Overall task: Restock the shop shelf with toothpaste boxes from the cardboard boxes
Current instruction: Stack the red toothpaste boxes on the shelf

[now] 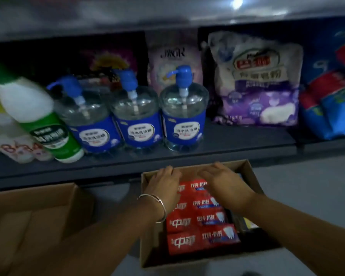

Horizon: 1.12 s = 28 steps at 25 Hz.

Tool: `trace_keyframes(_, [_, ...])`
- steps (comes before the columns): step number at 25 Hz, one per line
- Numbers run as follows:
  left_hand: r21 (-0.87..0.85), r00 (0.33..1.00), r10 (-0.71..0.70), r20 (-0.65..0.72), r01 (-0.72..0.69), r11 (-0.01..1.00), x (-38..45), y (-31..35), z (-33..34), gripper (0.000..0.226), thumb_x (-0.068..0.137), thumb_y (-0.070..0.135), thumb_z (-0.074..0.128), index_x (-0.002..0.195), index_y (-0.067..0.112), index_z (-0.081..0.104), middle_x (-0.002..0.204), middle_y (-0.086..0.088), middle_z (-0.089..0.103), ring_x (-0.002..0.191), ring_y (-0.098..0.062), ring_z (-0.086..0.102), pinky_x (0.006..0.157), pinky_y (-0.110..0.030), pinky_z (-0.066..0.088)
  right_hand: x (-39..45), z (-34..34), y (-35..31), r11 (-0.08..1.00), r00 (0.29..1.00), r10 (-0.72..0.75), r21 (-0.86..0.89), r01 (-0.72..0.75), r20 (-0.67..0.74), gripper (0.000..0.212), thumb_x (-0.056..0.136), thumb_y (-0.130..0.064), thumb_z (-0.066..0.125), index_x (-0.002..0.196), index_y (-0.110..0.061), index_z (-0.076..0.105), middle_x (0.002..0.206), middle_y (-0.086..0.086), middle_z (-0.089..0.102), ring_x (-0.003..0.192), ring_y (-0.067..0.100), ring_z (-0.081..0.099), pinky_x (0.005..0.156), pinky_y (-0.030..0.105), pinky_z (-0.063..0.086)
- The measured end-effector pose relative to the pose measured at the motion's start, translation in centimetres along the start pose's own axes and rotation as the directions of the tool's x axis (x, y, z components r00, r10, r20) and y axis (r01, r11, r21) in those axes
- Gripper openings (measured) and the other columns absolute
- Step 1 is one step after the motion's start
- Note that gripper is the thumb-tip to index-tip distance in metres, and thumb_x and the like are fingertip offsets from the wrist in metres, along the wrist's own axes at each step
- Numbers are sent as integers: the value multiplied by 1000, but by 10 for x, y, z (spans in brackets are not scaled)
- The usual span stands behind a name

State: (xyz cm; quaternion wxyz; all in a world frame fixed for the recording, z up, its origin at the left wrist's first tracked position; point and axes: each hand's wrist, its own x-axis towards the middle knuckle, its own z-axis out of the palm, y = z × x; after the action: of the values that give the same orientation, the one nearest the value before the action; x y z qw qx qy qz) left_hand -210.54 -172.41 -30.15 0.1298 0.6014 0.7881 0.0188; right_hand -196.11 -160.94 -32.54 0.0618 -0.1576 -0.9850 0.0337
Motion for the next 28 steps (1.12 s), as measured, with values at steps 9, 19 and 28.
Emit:
trace_keyframes(9, [12, 985, -33, 167, 31, 999, 34, -16, 80, 42, 87, 15, 55, 128, 14, 41, 129, -6, 41, 120, -25, 41, 104, -37, 36, 17, 93, 9, 981, 928, 193, -27, -195, 318, 45, 93, -17, 47, 137, -10, 38, 135, 10, 43, 122, 29, 40, 105, 39, 34])
trace_keyframes(19, [-128, 923, 180, 339, -144, 981, 13, -4, 104, 55, 81, 31, 67, 128, 15, 43, 134, -5, 41, 124, -22, 40, 104, -29, 33, 15, 95, -8, 945, 893, 324, -59, -322, 311, 31, 94, -20, 48, 122, -9, 52, 124, 12, 50, 116, 30, 45, 98, 40, 38])
trace_keyframes(28, [-8, 842, 224, 491, -253, 967, -2, 17, 122, 64, 79, 21, 68, 133, 11, 37, 136, -9, 42, 124, -28, 44, 107, -35, 36, 8, 66, 0, 961, 898, 221, 73, -268, 380, 53, 89, -36, 58, 135, -15, 41, 135, 7, 45, 124, 22, 41, 105, 36, 35])
